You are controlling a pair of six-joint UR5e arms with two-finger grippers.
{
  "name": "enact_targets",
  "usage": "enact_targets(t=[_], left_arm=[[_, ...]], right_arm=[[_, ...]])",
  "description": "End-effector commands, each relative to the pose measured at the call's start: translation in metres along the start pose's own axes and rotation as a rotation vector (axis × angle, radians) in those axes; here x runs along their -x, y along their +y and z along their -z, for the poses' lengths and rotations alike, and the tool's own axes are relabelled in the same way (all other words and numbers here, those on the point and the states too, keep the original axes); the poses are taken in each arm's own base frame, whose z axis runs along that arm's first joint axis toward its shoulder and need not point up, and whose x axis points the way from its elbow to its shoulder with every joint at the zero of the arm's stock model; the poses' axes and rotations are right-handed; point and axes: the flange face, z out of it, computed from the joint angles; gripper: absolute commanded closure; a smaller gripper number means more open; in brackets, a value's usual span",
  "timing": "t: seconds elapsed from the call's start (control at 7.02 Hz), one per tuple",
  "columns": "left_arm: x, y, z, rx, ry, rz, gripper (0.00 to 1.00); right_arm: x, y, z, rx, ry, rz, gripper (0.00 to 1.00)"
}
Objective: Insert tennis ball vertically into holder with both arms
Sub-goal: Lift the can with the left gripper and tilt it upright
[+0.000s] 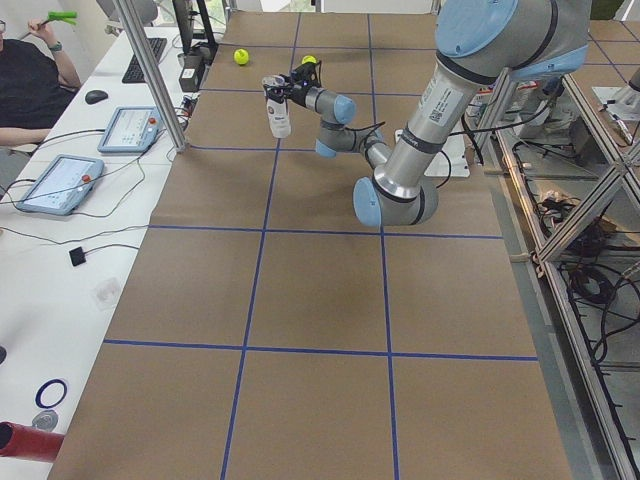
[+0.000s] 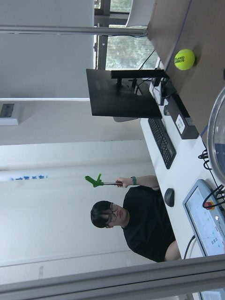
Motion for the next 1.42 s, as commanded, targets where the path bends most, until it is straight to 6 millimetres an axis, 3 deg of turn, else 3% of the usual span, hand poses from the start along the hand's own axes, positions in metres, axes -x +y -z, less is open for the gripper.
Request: enact_targets(t=[0.0,0.14,0.85,1.14,1.28], left_arm=[[0.015,0.035,0.021,-0.056,0.011,0.042,0.69],[0.027,0.051,0.032,-0.09,0.025,0.067,0.69],[0.017,0.074,0.037,-0.048,0.032,-0.012,0.67],[0.017,0.076,0.038,-0.044,0.032,-0.014,0.54],[0.017,0.075,0.038,-0.047,0.03,-0.022,0.34]], right_arm=[[0.001,-0.001,0.001,-0.001,0.0,0.002,0.0],[0.003,-0.001,0.003,-0.004,0.0,0.005,0.0],[0.001,0.001,0.001,-0.001,0.0,0.002,0.0],[0.001,0.001,0.001,-0.001,0.0,0.002,0.0],[0.001,0.001,0.001,-0.001,0.0,0.002,0.0]])
